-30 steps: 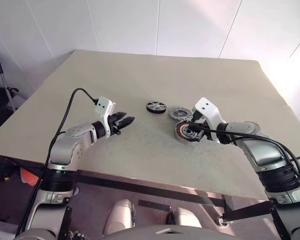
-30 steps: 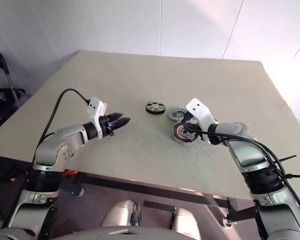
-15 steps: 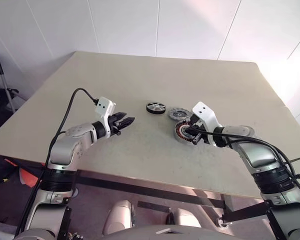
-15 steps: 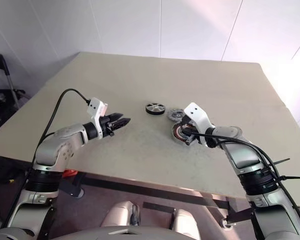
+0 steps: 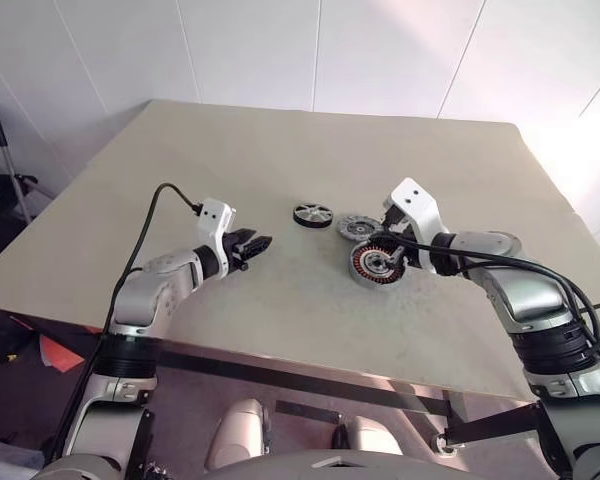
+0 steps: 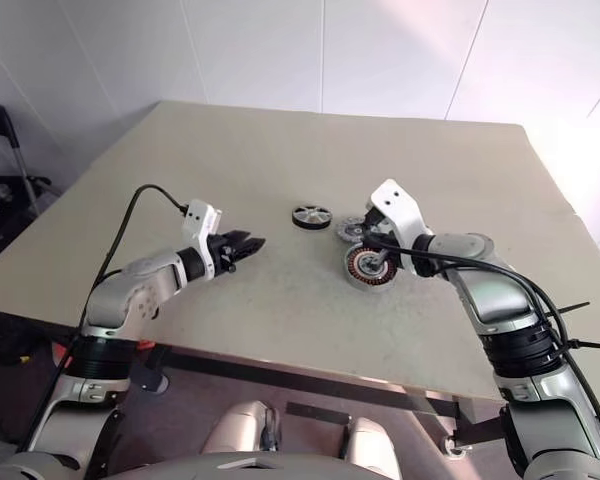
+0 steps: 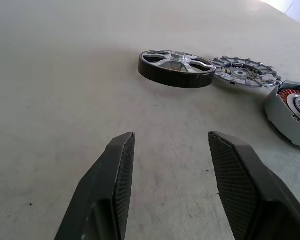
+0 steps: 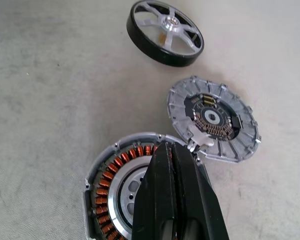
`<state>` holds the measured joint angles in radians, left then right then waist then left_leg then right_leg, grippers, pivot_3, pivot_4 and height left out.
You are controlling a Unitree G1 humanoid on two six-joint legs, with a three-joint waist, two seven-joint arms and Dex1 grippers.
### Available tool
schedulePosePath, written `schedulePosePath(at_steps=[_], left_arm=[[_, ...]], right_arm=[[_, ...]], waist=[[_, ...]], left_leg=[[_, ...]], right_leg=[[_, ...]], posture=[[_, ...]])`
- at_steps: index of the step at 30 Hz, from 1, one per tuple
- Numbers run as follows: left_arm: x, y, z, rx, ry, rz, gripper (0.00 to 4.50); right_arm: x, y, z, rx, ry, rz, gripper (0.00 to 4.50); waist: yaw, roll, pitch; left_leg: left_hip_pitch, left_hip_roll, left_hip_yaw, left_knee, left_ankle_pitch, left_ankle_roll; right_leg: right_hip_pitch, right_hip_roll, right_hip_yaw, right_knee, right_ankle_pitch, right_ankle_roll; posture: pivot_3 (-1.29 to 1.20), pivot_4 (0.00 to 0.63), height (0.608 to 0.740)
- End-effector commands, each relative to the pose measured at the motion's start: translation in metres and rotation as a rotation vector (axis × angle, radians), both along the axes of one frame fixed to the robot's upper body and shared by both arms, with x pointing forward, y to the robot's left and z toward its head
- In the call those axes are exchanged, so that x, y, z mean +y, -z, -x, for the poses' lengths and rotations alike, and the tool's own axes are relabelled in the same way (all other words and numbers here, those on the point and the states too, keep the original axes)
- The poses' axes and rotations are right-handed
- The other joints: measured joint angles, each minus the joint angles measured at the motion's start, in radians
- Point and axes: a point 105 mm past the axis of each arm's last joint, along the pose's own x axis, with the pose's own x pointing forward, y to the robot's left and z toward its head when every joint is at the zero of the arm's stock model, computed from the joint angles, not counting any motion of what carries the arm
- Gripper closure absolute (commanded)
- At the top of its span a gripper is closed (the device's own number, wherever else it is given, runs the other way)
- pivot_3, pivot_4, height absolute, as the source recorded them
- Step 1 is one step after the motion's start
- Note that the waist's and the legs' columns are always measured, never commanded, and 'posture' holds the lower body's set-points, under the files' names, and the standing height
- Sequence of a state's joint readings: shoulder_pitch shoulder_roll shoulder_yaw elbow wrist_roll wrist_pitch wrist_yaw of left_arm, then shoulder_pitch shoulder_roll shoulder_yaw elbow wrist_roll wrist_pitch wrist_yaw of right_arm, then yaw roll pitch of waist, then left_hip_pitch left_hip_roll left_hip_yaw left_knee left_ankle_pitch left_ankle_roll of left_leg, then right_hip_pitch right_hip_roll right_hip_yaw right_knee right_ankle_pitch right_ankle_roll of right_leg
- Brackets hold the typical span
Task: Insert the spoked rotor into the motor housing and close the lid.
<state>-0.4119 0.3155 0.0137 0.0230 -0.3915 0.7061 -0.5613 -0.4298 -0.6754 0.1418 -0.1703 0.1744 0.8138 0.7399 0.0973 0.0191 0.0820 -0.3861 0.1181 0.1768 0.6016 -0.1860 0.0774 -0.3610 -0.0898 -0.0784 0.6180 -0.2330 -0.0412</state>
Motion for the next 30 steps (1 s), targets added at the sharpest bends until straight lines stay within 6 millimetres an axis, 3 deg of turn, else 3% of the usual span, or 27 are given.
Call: schedulePosePath(at_steps=[1,5,8,10,19,23,30], left_arm=[[0.001,-0.015,-0.004,-0.054,0.002,0.001,2.03],[0.002,-0.015,-0.005,-0.052,0.001,-0.003,2.03],[0.003,-0.015,-0.005,-0.055,0.000,-0.005,2.03],[0.003,-0.016,-0.005,-0.056,-0.001,-0.006,2.03],[0.010,-0.016,-0.007,-0.057,-0.020,-0.014,2.03],[0.008,-0.015,-0.006,-0.055,-0.016,-0.011,2.03],[0.007,-0.015,-0.005,-0.052,-0.013,-0.011,2.03]], right_arm=[[-0.006,-0.005,0.003,-0.021,-0.005,0.025,4.48],[-0.009,0.006,0.006,0.013,0.002,0.030,4.48],[-0.009,0.029,0.011,0.074,0.013,0.038,4.48],[-0.008,0.034,0.012,0.084,0.015,0.040,4.48],[-0.011,0.012,0.002,0.011,0.018,0.047,4.48],[-0.007,-0.008,0.000,-0.044,-0.002,0.044,4.48],[-0.008,-0.003,0.005,-0.025,-0.005,0.052,4.48]], waist=[[0.000,0.000,0.000],[0.000,0.000,0.000],[-0.001,0.000,0.000],[-0.001,0.000,0.000],[-0.001,0.000,0.000],[-0.001,0.000,0.000],[-0.001,0.000,0.000]], left_leg=[[0.000,0.000,0.000,0.000,0.000,0.000],[0.000,0.000,0.000,0.000,0.000,0.000],[0.000,0.000,0.000,0.000,0.000,0.000],[0.000,0.000,0.000,0.000,0.000,0.000],[0.001,0.000,0.000,0.000,0.000,0.000],[0.000,0.000,0.000,-0.001,0.000,0.000],[0.000,0.000,0.000,-0.001,0.000,0.000]], right_leg=[[0.000,0.000,0.000,0.000,0.000,0.000],[0.000,0.000,0.000,0.000,0.000,0.000],[0.000,0.000,0.000,0.000,0.000,0.000],[0.000,0.000,0.000,0.000,0.000,0.000],[0.001,0.000,0.000,0.000,0.000,0.001],[0.000,0.000,0.000,0.000,0.000,0.000],[0.000,0.000,0.000,-0.001,0.000,0.000]], posture=[[0.00,0.000,0.740],[0.00,0.000,0.740],[0.00,0.000,0.740],[0.00,0.000,0.740],[0.00,0.000,0.740],[0.00,0.000,0.740],[0.00,0.000,0.740]])
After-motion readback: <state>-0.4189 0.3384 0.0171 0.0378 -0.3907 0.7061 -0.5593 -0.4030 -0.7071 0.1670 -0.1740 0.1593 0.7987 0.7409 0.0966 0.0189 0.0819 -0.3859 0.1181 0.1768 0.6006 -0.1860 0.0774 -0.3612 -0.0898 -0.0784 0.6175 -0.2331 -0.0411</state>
